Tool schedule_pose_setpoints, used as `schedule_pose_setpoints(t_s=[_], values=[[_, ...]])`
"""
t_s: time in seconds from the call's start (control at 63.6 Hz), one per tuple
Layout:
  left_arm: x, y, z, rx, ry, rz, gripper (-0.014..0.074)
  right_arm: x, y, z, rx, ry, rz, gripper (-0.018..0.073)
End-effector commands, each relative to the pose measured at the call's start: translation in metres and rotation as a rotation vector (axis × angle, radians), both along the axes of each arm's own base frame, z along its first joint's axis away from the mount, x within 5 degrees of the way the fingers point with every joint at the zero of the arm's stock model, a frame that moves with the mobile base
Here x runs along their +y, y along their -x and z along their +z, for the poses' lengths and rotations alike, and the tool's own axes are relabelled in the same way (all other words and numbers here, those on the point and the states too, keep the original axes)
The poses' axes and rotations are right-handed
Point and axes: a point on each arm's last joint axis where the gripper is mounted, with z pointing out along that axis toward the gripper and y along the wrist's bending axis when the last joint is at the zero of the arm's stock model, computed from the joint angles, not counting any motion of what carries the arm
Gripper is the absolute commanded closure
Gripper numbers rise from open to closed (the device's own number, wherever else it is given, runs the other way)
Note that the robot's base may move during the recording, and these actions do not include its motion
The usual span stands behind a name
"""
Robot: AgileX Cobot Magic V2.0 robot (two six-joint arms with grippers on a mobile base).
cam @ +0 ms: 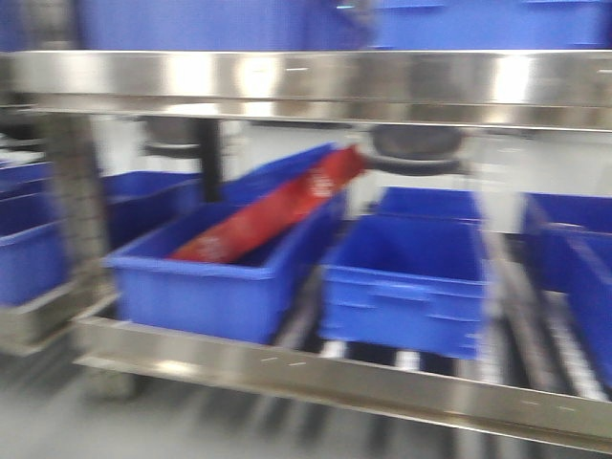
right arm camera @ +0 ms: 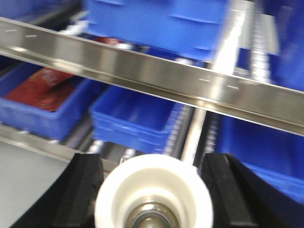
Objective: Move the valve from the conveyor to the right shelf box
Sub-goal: 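Drive the base up to the steel shelf of blue bins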
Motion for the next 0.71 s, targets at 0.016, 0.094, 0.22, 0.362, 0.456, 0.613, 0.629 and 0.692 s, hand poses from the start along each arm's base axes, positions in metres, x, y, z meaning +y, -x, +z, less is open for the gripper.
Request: schedule_pose_setpoints(t_s=[0.016, 0.094, 0.22, 0.362, 0.456, 0.613, 0.629, 0.692], values=[[-0.0006, 0.002, 0.0077, -0.065, 0.011, -0.001, 0.0708, -0.0012, 0.0029, 0.0144, -0.102, 0.001, -0.012, 0.0713], [-0.0006, 0.002, 0.0077, -0.065, 0.011, -0.001, 0.0708, -0.0012, 0.0029, 0.0144, -0.102, 0.001, -0.012, 0.0713], [-0.0006, 0.002, 0.0077, -0.065, 0.011, -0.001, 0.0708, -0.0012, 0.0029, 0.0144, -0.102, 0.001, -0.012, 0.0713], [-0.0006, 0.002, 0.0077, -0.065, 0.011, -0.001, 0.0708, -0.0012, 0.0029, 0.0144, -0.102, 0.001, -0.012, 0.0713], [-0.0006, 0.002, 0.0077, -0.065, 0.011, -0.001, 0.0708, -0.0012, 0.0029, 0.0144, -0.102, 0.001, -0.012, 0.0713], [-0.0006, 0.002, 0.0077, -0.065, 0.011, -0.001, 0.0708, -0.0012, 0.0029, 0.0144, -0.102, 0.001, -0.012, 0.0713], [-0.0006, 0.002, 0.0077, -0.065, 0.011, -0.001, 0.0708, -0.0012, 0.0029, 0.0144, -0.102, 0.001, -0.012, 0.0713], [-0.0006, 0.002, 0.0077, -0.065, 0.011, -0.001, 0.0708, -0.0012, 0.0029, 0.0144, -0.102, 0.001, -0.012, 0.0713]])
